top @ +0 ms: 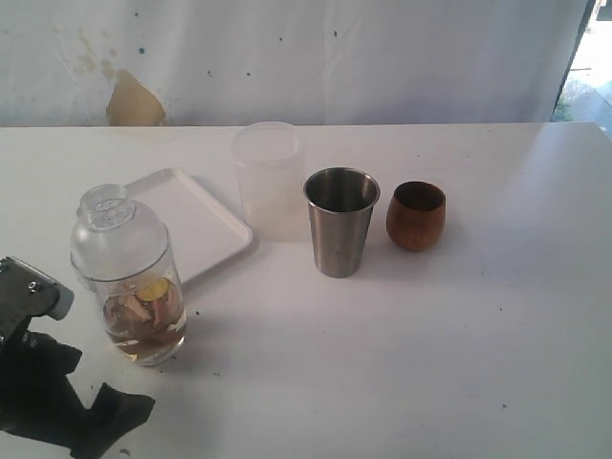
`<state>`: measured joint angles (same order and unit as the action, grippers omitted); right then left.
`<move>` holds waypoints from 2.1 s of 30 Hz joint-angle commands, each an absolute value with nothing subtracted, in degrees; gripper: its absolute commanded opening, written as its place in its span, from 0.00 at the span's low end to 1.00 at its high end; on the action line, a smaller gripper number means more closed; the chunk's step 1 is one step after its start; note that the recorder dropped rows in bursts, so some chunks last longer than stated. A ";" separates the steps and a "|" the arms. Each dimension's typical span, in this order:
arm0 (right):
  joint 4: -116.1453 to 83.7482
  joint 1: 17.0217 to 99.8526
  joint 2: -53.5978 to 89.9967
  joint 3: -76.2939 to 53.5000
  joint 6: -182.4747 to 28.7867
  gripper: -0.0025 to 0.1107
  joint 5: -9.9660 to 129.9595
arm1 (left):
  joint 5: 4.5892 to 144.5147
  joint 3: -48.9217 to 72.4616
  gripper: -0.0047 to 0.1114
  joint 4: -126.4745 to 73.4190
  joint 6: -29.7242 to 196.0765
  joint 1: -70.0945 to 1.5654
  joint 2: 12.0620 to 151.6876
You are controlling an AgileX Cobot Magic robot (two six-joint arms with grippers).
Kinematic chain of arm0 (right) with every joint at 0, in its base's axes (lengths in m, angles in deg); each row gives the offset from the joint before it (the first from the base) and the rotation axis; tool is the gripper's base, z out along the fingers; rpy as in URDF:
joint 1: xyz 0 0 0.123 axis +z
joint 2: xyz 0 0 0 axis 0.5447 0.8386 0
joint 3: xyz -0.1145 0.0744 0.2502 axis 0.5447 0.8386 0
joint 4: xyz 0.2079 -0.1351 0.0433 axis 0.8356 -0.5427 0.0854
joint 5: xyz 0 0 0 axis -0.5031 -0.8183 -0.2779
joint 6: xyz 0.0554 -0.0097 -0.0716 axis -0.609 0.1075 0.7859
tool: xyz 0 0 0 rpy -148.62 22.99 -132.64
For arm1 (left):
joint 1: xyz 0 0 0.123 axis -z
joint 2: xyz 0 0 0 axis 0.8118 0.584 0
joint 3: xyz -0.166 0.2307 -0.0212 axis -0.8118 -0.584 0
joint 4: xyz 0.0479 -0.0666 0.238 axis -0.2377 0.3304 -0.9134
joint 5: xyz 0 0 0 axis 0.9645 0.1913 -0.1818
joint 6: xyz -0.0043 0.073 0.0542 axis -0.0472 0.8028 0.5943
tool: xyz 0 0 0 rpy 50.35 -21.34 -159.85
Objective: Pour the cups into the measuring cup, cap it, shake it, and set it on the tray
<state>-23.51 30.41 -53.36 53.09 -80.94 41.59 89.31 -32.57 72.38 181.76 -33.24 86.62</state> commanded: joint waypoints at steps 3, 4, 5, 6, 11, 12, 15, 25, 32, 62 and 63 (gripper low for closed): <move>-23.51 30.63 -53.60 53.50 -81.02 0.02 42.03 | 89.77 -27.56 0.94 73.42 177.59 -32.96 88.76; -23.51 30.63 -53.60 53.50 -81.02 0.02 42.03 | 90.25 -26.77 0.94 73.42 177.59 -32.96 88.76; -23.51 30.63 -53.60 53.50 -81.02 0.02 42.03 | 91.18 -26.18 0.94 73.42 177.59 -32.96 88.76; -23.51 30.63 -53.60 53.50 -81.02 0.02 42.03 | 91.72 -25.83 0.94 73.42 177.59 -32.96 88.76; -23.51 30.63 -53.60 53.50 -81.02 0.02 42.03 | 92.07 -25.44 0.94 73.42 177.44 -32.96 88.76; -23.51 30.63 -53.60 53.50 -81.02 0.02 42.03 | 92.07 -25.44 0.94 73.42 177.54 -32.96 88.76; -23.51 30.63 -53.60 53.50 -81.02 0.02 42.03 | 89.60 -25.55 0.94 73.42 179.41 -32.96 88.76; -23.51 30.63 -53.60 53.50 -81.02 0.02 42.03 | 80.79 -27.23 0.94 73.42 184.75 -32.96 87.90; -23.51 30.63 -53.60 53.50 -81.02 0.02 42.03 | 71.92 -27.12 0.94 73.42 183.00 -32.96 78.32; -23.51 30.63 -53.60 53.50 -81.02 0.02 42.03 | 41.67 -48.39 0.94 -17.35 75.39 -32.96 53.09; -23.51 30.63 -53.60 53.50 -81.02 0.02 42.03 | 42.69 -48.92 0.94 -20.86 72.57 -32.96 53.09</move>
